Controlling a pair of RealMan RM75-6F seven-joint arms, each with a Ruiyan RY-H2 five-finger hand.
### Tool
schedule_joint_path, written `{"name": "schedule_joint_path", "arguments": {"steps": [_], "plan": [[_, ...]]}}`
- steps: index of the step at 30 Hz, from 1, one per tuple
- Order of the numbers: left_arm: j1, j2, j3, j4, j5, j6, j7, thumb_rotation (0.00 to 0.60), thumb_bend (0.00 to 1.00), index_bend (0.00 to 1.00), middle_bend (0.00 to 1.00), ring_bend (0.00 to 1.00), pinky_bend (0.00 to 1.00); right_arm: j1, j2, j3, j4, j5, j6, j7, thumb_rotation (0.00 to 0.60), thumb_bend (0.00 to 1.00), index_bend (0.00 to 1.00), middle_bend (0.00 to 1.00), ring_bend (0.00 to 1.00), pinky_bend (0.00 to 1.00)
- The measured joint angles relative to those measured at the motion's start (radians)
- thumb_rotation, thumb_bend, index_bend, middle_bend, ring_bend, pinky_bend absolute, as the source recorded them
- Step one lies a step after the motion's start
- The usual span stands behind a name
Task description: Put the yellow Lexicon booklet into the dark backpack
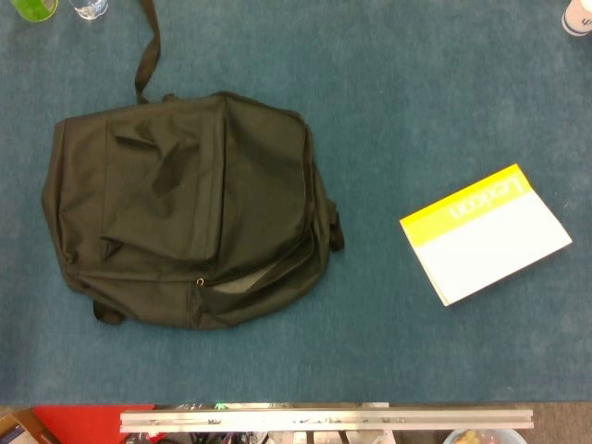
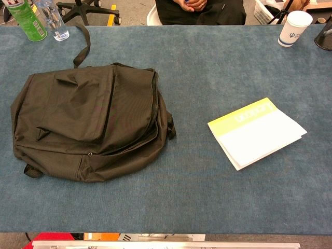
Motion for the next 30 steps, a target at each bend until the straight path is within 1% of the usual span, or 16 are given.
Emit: {"name": "schedule_joint_path", "arguments": {"steps": [14,23,30], "plan": [[0.005,-0.002,0.006,-0.005,0.003,0.004,-0.004,0.600,0.22,0.15,0.21,0.12,0.17,0.014,0.012,0.003,-0.006,-0.015,-0.006,0.002,0.600,0.10,0.34,0.37,0.30,0.44],[0.003,0.001,0.006,-0.017,0.011,0.006,0.007,0.600,0.22,0.15,0.21,0.12,0.17,0.026,0.009,-0.006,0.003,-0.027,-0.027,0.005,0.600,0.10,0.34,0.37,0.30,0.44],[0.004,0.002,0.007,-0.022,0.015,0.009,0.011,0.600,0.22,0.15,0.21,0.12,0.17,0.048,-0.003,-0.021,0.009,-0.047,-0.076,-0.001,0.600,0.10,0.34,0.37,0.30,0.44]]}}
